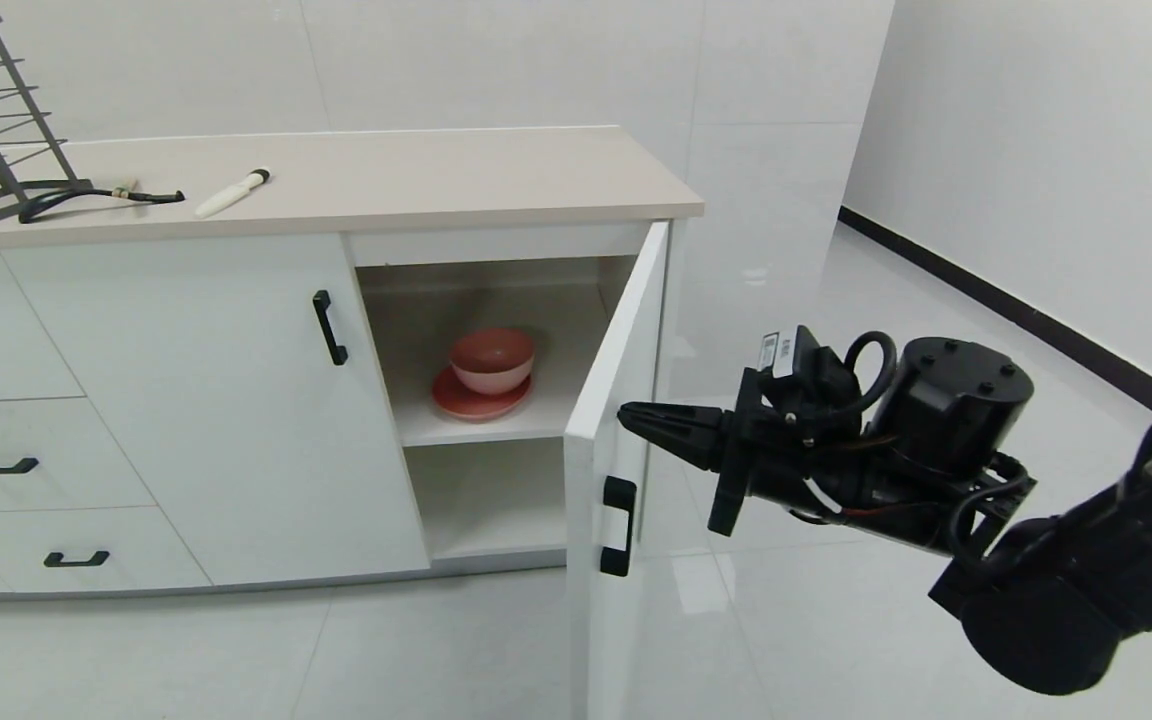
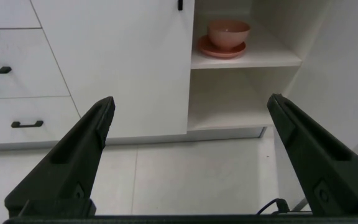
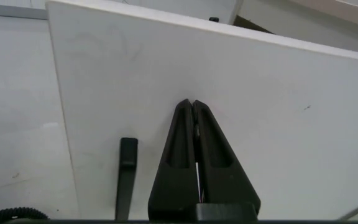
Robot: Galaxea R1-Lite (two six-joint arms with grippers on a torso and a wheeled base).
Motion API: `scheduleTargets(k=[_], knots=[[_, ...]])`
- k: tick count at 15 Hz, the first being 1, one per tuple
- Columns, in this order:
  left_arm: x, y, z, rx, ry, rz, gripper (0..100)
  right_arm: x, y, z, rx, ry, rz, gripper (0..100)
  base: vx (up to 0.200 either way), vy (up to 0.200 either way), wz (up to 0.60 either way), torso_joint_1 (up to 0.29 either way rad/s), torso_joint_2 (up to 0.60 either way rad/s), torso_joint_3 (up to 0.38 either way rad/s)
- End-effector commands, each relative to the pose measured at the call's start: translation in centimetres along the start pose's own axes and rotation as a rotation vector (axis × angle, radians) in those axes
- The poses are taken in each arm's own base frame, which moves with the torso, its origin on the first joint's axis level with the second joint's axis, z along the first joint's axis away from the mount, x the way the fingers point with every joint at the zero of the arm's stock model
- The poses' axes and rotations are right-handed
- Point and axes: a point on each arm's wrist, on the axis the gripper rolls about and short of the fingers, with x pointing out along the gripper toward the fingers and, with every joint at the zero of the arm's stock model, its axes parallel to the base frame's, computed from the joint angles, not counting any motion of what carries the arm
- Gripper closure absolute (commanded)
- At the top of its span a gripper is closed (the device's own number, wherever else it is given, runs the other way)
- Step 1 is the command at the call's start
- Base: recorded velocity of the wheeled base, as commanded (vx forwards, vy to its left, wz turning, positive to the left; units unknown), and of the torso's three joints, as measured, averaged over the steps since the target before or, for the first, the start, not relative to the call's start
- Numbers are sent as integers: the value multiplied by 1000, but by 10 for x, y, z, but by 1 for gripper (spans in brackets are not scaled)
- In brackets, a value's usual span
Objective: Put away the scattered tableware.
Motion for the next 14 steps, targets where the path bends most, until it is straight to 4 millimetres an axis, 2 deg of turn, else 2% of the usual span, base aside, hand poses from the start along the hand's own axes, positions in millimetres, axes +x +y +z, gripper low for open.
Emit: scheduleTargets(k=[1,4,9,11,14], knots=[[0,0,0,0,0,0,0,13,-5,-14,9,14,3,100,0,0,0,0,0,0],[0,0,0,0,0,0,0,24,-10,-28,18,27,7,100,0,0,0,0,0,0],[0,0,0,0,0,0,0,50,-27,-40,-8,-11,-6,100,0,0,0,0,0,0],[0,0,0,0,0,0,0,49,-30,-41,-8,-12,-9,100,0,0,0,0,0,0],[0,0,0,0,0,0,0,34,-39,-47,8,22,-46,100,0,0,0,0,0,0]])
